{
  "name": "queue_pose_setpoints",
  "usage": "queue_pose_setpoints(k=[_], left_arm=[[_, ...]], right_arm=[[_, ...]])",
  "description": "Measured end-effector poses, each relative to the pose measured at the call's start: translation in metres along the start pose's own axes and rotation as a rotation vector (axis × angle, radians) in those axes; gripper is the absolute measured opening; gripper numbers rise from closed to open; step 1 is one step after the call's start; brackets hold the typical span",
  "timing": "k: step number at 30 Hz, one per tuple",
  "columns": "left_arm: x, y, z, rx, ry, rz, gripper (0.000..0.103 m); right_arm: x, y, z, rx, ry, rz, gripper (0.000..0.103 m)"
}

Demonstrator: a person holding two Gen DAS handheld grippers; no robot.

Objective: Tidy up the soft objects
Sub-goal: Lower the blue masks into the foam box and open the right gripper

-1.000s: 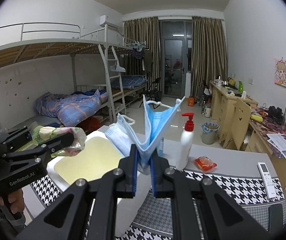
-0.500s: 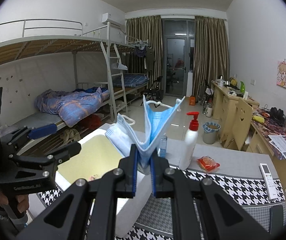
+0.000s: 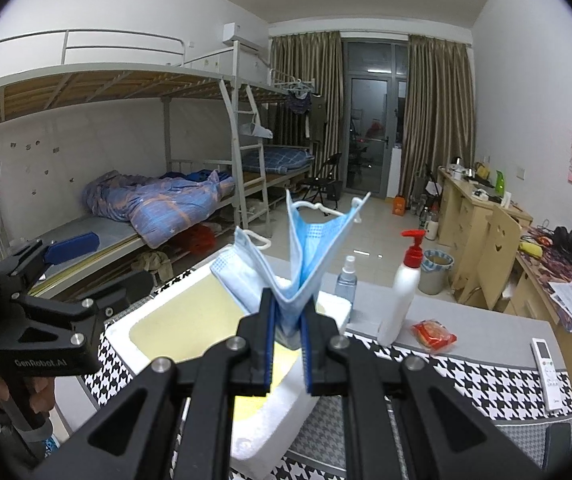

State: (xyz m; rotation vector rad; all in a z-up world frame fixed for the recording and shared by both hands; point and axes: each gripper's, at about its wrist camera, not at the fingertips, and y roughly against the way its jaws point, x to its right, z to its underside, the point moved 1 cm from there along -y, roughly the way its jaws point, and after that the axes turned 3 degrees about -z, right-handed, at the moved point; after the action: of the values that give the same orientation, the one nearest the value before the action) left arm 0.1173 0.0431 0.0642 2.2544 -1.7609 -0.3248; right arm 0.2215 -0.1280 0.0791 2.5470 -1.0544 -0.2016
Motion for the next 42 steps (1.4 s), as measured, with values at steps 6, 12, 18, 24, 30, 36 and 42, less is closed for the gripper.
queue_pose_setpoints(k=[6,12,18,24,30,36,42], left_arm=[[-0.009,0.006,0.001,0.013,0.01,-0.024,0.102],[-0.018,0.01,0.002,0.021,0.031,-0.044,0.102],[-0.019,0.013,0.003,0.025,0.031,-0.041,0.102],[-0.021,0.012,0.004,0.017,0.036,-0.043,0.102],[-0.024,0.014,0.005,0.016,0.048,-0.049,0.102],[-0.021,0.013,0.005,0.013,0.041,-0.04,0.102],[-0.016,0.015,0.006,0.015,0.033,-0.032,0.102]], right_arm=[[-0.006,-0.004,0.0,-0.015,0.014,-0.019,0.014],[-0.011,-0.01,0.0,-0.036,0.026,-0.029,0.014],[-0.017,-0.019,0.002,-0.075,0.036,-0.043,0.014],[-0.025,-0.029,0.007,-0.113,0.065,-0.06,0.034],[-0.026,-0.033,0.011,-0.128,0.075,-0.059,0.067],[-0.024,-0.028,0.012,-0.111,0.066,-0.051,0.067],[-0.02,-0.02,0.012,-0.092,0.06,-0.043,0.067]])
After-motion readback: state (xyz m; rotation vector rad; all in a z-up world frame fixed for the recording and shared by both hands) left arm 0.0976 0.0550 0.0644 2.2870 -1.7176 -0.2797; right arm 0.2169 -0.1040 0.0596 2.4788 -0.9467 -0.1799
